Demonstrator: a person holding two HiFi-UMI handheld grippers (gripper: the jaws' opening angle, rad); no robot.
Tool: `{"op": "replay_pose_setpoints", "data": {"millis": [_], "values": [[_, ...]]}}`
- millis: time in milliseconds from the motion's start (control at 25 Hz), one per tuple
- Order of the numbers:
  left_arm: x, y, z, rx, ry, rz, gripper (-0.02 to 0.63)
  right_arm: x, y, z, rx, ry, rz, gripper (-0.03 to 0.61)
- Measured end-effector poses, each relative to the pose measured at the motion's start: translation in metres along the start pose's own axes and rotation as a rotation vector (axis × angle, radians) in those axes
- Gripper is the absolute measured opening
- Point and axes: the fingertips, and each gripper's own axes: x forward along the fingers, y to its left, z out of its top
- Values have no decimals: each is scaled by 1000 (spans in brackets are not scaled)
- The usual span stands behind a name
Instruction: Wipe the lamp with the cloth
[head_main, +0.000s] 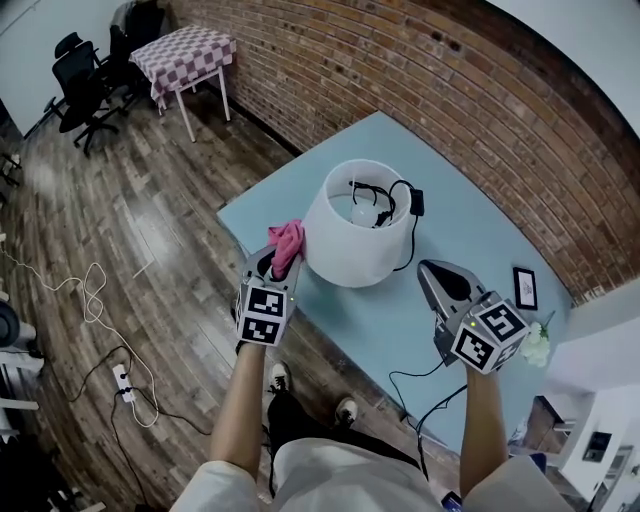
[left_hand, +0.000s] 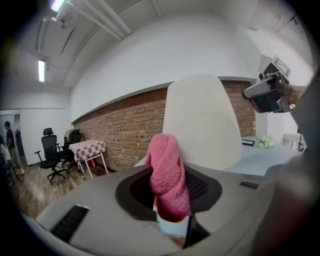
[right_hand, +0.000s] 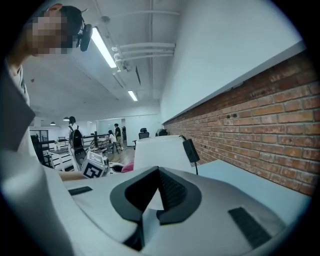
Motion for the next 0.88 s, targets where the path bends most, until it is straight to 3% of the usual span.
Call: {"op": "replay_pose_setpoints", "data": {"millis": [120, 200, 320, 480, 600, 720, 880], "values": [[-12, 7, -1, -50, 12, 25, 138, -6, 3, -5, 4, 1, 17, 11], [-25, 13, 14, -80, -24, 44, 138, -11, 6, -5, -9, -5, 24, 12], [-46, 17, 60, -133, -123, 49, 138, -18, 5, -7, -38, -2, 12, 14], [-63, 17, 126, -131, -245, 33, 138, -23, 3, -6, -54, -4, -14, 15], [-64, 13, 160, -144, -302, 14, 138, -23, -9, -11, -95, 7, -99, 15], [-58, 5, 171, -88, -301, 20, 138, -25, -21, -20, -103, 13, -162, 18], [-43, -9, 159, -1, -249, 30, 140, -28, -32, -25, -43, -4, -198, 18]]}}
